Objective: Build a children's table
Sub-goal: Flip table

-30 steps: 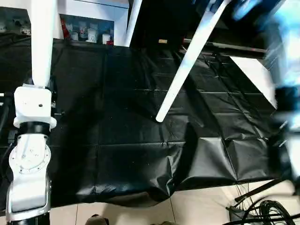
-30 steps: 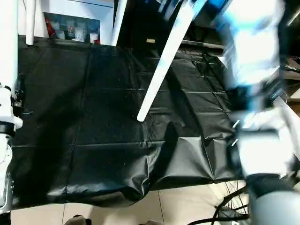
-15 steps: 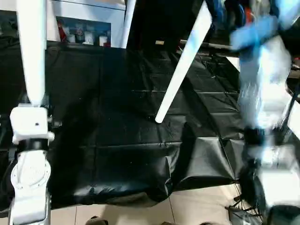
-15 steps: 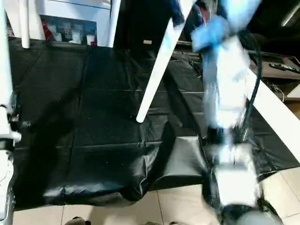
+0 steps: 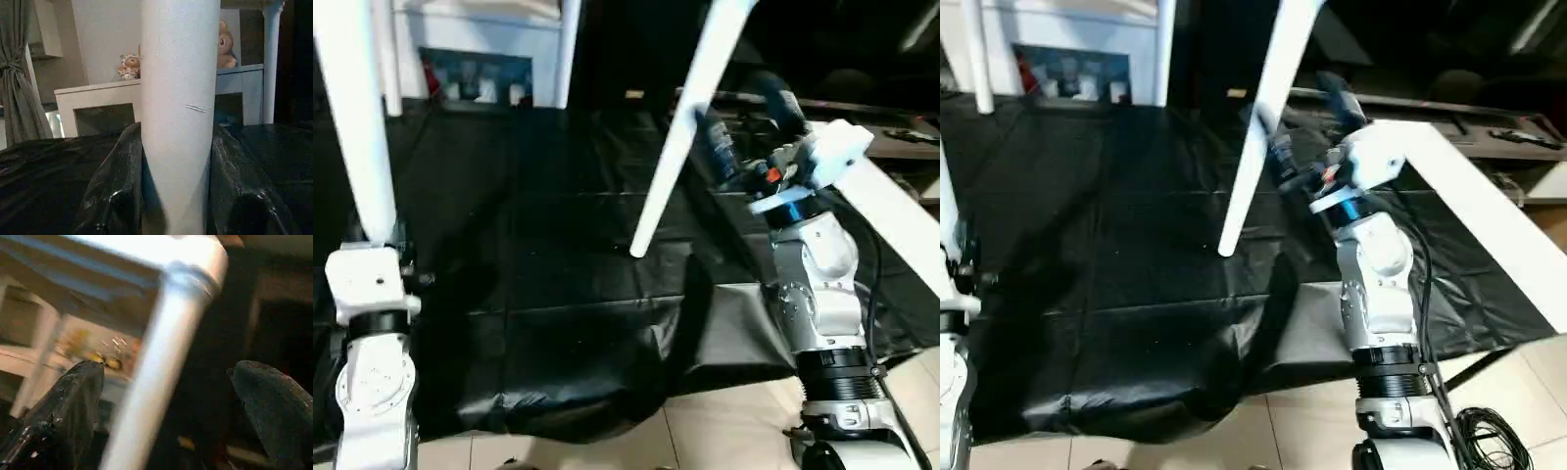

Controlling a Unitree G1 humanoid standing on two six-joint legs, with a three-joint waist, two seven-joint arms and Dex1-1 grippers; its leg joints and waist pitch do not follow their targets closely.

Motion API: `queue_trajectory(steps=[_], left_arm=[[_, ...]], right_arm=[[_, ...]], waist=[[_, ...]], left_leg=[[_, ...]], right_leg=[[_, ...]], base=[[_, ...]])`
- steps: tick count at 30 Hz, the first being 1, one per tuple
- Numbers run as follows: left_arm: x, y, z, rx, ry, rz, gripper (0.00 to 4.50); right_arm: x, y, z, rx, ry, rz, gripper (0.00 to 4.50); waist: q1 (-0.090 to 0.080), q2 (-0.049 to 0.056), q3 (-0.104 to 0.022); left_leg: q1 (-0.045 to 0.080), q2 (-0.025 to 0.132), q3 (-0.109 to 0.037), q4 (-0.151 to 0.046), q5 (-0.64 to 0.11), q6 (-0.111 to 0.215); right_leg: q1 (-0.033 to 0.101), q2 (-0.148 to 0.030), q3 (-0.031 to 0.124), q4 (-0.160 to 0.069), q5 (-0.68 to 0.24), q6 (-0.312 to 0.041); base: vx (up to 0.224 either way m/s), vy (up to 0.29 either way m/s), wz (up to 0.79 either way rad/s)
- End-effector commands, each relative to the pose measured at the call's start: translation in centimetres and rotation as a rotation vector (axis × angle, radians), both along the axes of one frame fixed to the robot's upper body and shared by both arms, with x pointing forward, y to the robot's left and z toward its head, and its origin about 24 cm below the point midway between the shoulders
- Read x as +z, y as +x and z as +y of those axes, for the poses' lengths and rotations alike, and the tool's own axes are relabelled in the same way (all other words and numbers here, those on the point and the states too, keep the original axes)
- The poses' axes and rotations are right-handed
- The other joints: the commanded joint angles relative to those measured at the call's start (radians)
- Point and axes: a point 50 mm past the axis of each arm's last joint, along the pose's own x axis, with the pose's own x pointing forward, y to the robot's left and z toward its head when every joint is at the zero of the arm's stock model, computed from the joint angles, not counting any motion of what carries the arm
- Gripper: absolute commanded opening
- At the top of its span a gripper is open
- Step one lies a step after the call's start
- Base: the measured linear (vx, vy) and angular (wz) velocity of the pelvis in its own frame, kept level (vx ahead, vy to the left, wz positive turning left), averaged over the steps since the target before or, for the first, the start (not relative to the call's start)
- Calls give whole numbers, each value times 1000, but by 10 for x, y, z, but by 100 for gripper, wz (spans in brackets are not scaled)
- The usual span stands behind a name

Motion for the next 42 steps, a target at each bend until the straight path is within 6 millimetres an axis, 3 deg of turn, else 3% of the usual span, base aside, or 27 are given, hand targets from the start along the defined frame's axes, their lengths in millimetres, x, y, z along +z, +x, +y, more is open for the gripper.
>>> queue_trajectory(steps=[1,3,5,7,8,10,12,17,18,20,22,29,33,42], left_arm=[[-21,-4,3,22,-36,89,151],[-23,-5,4,27,-40,94,151],[-27,-8,6,35,-46,102,151],[-28,-9,6,33,-49,103,151],[-28,-9,6,33,-49,104,151],[-30,-9,7,31,-55,108,151],[-32,-9,7,29,-58,115,151],[-34,-9,6,26,-59,124,151],[-35,-10,6,27,-59,125,151],[-35,-12,7,33,-59,127,151],[-37,-15,8,45,-63,128,151],[-39,-19,9,60,-69,132,151],[-41,-20,8,61,-72,137,151],[-42,-22,7,56,-72,146,150]], right_arm=[[-5,7,-9,-73,22,65,450],[-8,10,-8,-86,17,93,450],[-22,19,-3,-55,-2,210,450],[-30,24,5,23,0,278,450],[-32,25,7,41,-3,294,450],[-40,34,17,95,-5,370,450],[-47,45,25,105,-7,448,450],[-46,54,35,154,22,483,450],[-46,55,37,162,24,489,450],[-45,56,39,180,34,491,423],[-44,57,41,202,42,483,413],[-53,53,45,250,33,487,344],[-59,49,47,276,27,476,310],[-72,39,48,313,31,479,223]], waist=[[4,27,-59],[4,26,-58],[3,25,-59],[3,27,-59],[4,33,-60],[3,33,-62],[4,34,-63],[9,36,-64],[11,28,-63],[12,30,-64],[15,20,-65],[17,17,-64],[18,23,-63],[18,23,-65]], left_leg=[[25,26,-33,-92,-434,-75],[28,25,-31,-89,-427,-68],[27,24,-31,-89,-423,-65],[27,25,-31,-90,-422,-59],[31,26,-30,-89,-429,-61],[27,27,-30,-90,-420,-59],[31,27,-27,-86,-414,-59],[33,30,-27,-89,-418,-63],[31,31,-27,-89,-406,-60],[31,32,-26,-89,-397,-59],[31,33,-24,-90,-388,-55],[32,33,-27,-91,-424,-61],[35,34,-29,-93,-453,-69],[30,34,-30,-94,-440,-63]], right_leg=[[13,-62,36,-101,-372,-74],[9,-62,37,-101,-369,-76],[11,-62,37,-99,-362,-83],[11,-61,37,-98,-347,-91],[7,-61,38,-99,-334,-96],[12,-61,37,-95,-307,-112],[7,-62,37,-93,-290,-132],[9,-64,36,-91,-284,-142],[10,-66,36,-89,-282,-144],[10,-66,37,-89,-270,-146],[12,-66,36,-88,-259,-141],[8,-68,35,-95,-318,-129],[4,-66,34,-98,-334,-123],[8,-67,36,-96,-319,-128]], base=[[0,0,0],[0,0,0],[0,0,0],[0,0,0],[0,0,0],[0,0,0],[0,0,0],[0,0,0],[0,0,0],[0,0,0],[0,0,0],[0,0,0],[0,0,0],[0,0,0]])
